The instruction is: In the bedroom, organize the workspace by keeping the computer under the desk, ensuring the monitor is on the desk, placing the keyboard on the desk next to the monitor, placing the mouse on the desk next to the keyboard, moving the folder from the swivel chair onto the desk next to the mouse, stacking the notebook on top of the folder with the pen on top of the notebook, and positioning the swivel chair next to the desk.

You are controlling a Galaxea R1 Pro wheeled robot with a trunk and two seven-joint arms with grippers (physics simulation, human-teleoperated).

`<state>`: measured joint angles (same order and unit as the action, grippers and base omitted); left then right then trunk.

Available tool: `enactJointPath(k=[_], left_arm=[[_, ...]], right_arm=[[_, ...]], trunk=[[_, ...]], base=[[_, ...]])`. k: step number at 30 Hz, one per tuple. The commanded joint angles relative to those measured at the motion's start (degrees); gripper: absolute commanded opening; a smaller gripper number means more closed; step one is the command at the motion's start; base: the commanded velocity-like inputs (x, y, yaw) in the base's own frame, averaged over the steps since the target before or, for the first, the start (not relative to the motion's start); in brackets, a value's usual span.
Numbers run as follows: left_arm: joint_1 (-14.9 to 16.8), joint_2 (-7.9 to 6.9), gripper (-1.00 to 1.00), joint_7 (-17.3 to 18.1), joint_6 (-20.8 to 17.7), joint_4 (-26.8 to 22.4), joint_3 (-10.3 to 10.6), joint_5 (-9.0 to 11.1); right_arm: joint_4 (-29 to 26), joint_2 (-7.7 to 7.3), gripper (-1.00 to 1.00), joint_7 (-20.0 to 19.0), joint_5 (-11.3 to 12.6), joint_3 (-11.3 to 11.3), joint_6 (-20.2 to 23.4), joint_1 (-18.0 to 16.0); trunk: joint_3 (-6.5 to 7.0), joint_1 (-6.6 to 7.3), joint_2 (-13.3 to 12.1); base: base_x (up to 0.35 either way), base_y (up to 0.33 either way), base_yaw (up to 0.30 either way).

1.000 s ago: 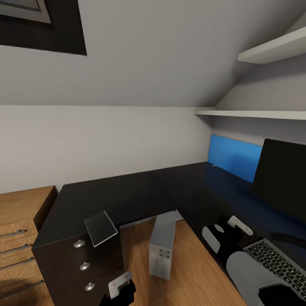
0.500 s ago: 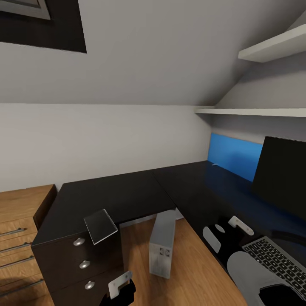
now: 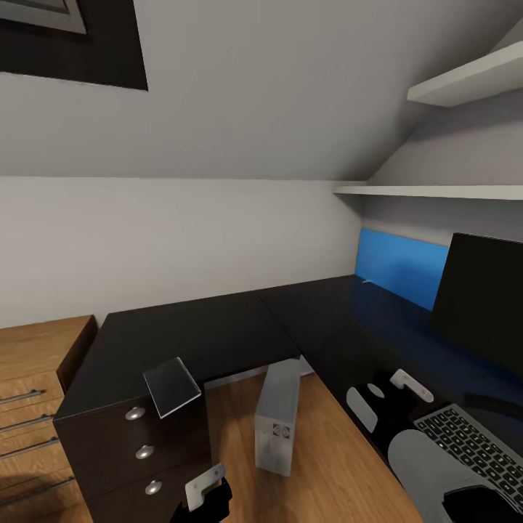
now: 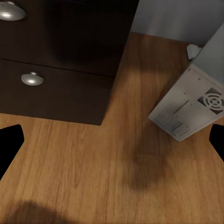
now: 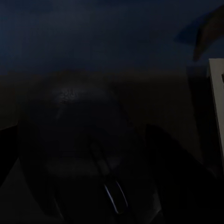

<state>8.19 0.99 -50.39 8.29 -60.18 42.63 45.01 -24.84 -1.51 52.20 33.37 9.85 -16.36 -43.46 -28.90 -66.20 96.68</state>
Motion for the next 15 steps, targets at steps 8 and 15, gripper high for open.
enactJointPath(k=[8, 15], left_arm=[[0.07, -0.03, 1.0, -0.17, 0.58, -0.03, 0.18, 0.6], [0.07, -0.03, 1.0, -0.16, 0.58, -0.03, 0.18, 0.61]], right_arm=[[-0.05, -0.09, -1.0, 0.36, 0.52, 0.49, -0.26, -0.04], [-0.12, -0.33, -1.0, 0.36, 0.55, 0.35, -0.33, -0.04]], trunk=[[-0.06, 0.0, 0.04], [0.02, 0.0, 0.04]], base=[[0.0, 0.0, 0.0], [0.0, 0.0, -0.032]])
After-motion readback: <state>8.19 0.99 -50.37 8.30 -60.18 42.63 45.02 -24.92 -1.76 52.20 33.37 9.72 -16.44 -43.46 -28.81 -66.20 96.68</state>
